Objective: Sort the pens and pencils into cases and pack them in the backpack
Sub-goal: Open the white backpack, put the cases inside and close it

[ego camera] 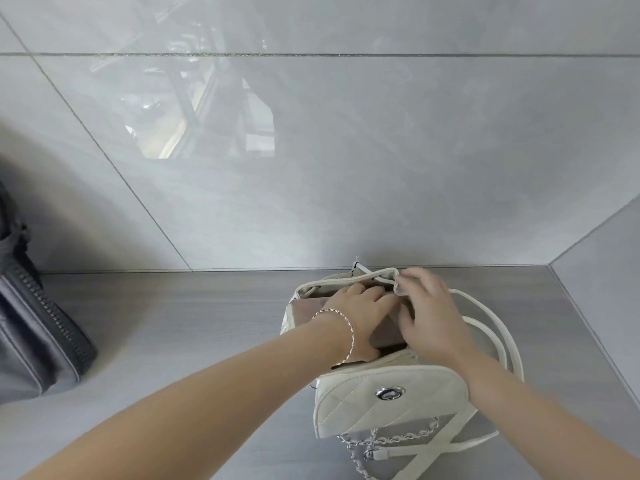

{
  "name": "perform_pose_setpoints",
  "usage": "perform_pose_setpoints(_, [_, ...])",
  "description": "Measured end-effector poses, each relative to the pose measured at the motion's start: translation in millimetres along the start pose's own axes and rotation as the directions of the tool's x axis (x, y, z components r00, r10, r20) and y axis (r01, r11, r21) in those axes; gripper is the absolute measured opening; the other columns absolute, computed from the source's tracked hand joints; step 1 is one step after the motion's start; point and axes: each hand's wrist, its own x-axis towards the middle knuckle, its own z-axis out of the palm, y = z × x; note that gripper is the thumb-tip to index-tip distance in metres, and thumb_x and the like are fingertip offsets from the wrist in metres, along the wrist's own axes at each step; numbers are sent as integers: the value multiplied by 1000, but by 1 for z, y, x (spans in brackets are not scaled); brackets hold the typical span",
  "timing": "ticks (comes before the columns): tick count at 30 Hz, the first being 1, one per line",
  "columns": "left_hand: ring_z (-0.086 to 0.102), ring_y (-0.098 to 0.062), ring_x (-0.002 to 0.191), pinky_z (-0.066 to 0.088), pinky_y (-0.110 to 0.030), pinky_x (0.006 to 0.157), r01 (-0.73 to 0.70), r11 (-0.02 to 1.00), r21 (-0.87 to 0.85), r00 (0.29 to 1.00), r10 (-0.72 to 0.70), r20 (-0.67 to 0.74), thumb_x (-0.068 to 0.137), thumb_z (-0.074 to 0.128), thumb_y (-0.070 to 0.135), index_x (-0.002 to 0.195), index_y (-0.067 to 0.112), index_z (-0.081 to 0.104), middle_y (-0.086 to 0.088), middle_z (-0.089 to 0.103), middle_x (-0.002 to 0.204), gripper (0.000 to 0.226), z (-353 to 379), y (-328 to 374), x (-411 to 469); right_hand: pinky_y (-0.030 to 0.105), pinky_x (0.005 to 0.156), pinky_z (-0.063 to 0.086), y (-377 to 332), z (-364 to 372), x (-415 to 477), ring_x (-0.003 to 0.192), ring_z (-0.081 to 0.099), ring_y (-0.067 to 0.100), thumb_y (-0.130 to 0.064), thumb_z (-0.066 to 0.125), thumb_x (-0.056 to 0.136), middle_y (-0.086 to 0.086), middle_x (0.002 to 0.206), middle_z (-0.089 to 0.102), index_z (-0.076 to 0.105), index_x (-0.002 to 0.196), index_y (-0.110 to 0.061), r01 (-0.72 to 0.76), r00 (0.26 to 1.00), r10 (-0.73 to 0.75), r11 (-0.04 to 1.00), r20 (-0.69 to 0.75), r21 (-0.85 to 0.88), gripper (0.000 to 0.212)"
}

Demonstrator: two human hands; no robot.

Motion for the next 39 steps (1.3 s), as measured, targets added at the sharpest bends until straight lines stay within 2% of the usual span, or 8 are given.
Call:
perform_pose_setpoints(3, [34,-26,134,28,-33,112,63,997,-46,998,-64,-24,79,62,37,142,9,21,-8,31,146,80,-4,1,-10,24,100,35,-11,-2,-9,121,31,8,-3,50,69,-7,129,34,45,133,-13,204,966,-214,975,144,82,65])
perform_pose_setpoints(7, [42,-22,125,32,-29,101,89,988,-125,981,-109,-162,76,64,47,134,12,31,-2,35,138,75,-20,-8,-34,32,112,26,-19,-7,-4,133,16,2,-18,61,76,-20,140,10,7,146,-26,122,922,-164,983,350,139,89])
perform_pose_setpoints(13, [54,-14,110,43,-26,93,262,903,-342,928,-333,-168,79,64,36,109,25,51,9,47,115,34,-23,-57,-86,4,99,13,-30,-6,9,134,17,4,-41,70,73,-11,144,24,19,144,-28,271,848,-278,959,451,83,87])
perform_pose_setpoints(17, [59,0,84,44,-7,70,215,748,-629,935,-343,-88,75,44,22,109,25,56,23,50,88,37,-12,-64,-92,17,93,18,-40,10,19,130,29,15,-49,69,73,-5,141,35,17,145,-25,418,729,-332,908,598,-5,92])
perform_pose_setpoints(24, [33,-14,84,25,-29,76,115,993,-39,993,-115,6,67,-3,68,111,26,52,7,62,94,82,-11,-67,-81,21,80,35,-32,10,19,98,44,7,-55,76,57,-13,107,49,43,114,-27,357,768,-297,934,568,6,72])
perform_pose_setpoints(29, [37,-9,94,27,-26,84,116,992,-41,993,-117,-12,50,-28,81,108,30,56,20,52,90,114,-15,-79,-96,20,66,35,-29,6,22,79,47,1,-46,79,55,-21,88,52,47,93,-32,232,792,-251,967,556,105,52])
perform_pose_setpoints(35, [60,-18,73,55,-36,71,17,986,164,997,-5,-74,93,4,59,75,42,69,19,60,80,70,8,-82,-112,25,79,46,-28,2,35,93,56,5,-43,82,56,-18,98,61,55,103,-30,24,801,-119,986,587,167,55])
perform_pose_setpoints(39, [52,-16,95,41,-33,89,15,1000,-16,999,-16,-42,76,-2,75,103,42,64,21,55,106,78,9,-62,-113,35,83,48,-28,10,40,93,56,10,-58,78,47,-12,98,61,56,96,-26,31,815,-83,994,574,100,62])
